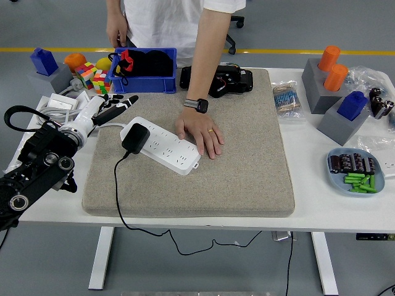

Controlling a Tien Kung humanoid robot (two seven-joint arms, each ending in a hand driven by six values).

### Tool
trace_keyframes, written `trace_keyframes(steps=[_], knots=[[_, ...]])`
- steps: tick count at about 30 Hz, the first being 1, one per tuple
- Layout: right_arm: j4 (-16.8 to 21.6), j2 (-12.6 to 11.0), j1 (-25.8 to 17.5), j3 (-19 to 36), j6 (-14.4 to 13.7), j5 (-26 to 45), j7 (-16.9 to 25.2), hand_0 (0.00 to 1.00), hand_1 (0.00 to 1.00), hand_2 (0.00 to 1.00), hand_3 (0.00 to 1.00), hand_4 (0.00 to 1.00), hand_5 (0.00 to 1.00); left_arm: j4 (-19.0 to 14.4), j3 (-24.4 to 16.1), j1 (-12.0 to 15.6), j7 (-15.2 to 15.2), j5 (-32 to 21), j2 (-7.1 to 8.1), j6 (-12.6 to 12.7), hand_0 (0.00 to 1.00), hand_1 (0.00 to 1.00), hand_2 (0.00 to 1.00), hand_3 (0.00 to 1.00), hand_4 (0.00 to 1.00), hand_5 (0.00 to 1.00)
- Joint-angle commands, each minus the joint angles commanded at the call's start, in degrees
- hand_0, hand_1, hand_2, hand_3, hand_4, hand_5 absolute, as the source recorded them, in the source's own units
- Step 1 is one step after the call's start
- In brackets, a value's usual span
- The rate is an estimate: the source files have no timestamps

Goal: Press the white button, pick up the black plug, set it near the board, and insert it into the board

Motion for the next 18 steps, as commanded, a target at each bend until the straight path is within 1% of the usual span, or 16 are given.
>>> trace_keyframes(steps=[1,2,3,4,6,7,8,11,13,14,18], knots=[[0.0,0.0,0.0,0.0,0.0,0.0,0.0,0.616,0.588,0.583,0.582,0.653,0.388,-0.5,0.1,0.5,-1.8,0.8,0.2,0.5,0.966,0.937,0.868,0.833,0.976,0.869],[0.0,0.0,0.0,0.0,0.0,0.0,0.0,0.615,0.587,0.583,0.582,0.653,0.388,-0.9,0.2,0.9,-3.6,1.5,0.37,1.0,0.96,0.925,0.844,0.803,0.897,0.772],[0.0,0.0,0.0,0.1,0.0,0.0,0.0,0.615,0.587,0.583,0.582,0.653,0.388,-1.7,0.4,1.7,-6.3,3.0,0.67,1.7,0.96,0.925,0.844,0.803,0.897,0.772],[0.0,0.0,0.0,0.1,0.0,0.0,0.0,0.615,0.587,0.583,0.582,0.653,0.388,-2.3,0.6,2.3,-8.2,4.4,0.91,2.1,0.96,0.925,0.844,0.803,0.897,0.772],[-0.1,0.0,-0.1,0.2,-0.1,-0.1,0.1,0.615,0.587,0.583,0.582,0.653,0.388,-3.4,0.9,3.4,-11.1,7.3,1.32,2.5,0.96,0.925,0.844,0.803,0.897,0.772],[-0.1,0.0,-0.1,0.3,-0.1,-0.1,0.1,0.615,0.587,0.583,0.582,0.653,0.388,-4.1,1.1,4.3,-12.6,9.6,1.64,2.4,0.96,0.925,0.844,0.803,0.897,0.772],[-0.1,-0.1,-0.2,0.3,-0.1,-0.1,0.1,0.616,0.586,0.582,0.581,0.652,0.387,-4.5,1.2,4.7,-13.6,11.5,1.82,2.5,0.983,0.935,0.833,0.808,0.819,0.788],[-0.1,-0.1,-0.1,0.3,-0.2,-0.1,0.3,0.616,0.586,0.582,0.581,0.652,0.387,-5.1,1.3,6.1,-15.9,15.5,2.2,2.3,0.983,0.935,0.833,0.808,0.819,0.788],[0.0,-0.1,-0.1,0.2,-0.2,0.0,0.4,0.616,0.586,0.582,0.581,0.652,0.387,-5.0,1.3,6.7,-17.0,16.7,2.36,2.4,0.983,0.935,0.833,0.808,0.819,0.788],[0.1,0.0,-0.1,0.2,-0.2,0.0,0.4,0.615,0.587,0.58,0.581,0.653,0.387,-4.9,1.4,7.0,-17.3,17.4,2.43,2.4,0.997,0.953,0.853,0.824,0.762,0.826],[0.1,0.1,-0.1,0.2,-0.3,0.0,0.5,0.615,0.587,0.58,0.581,0.653,0.387,-3.8,1.3,8.1,-17.8,17.9,2.43,2.2,0.997,0.953,0.853,0.824,0.762,0.826]])
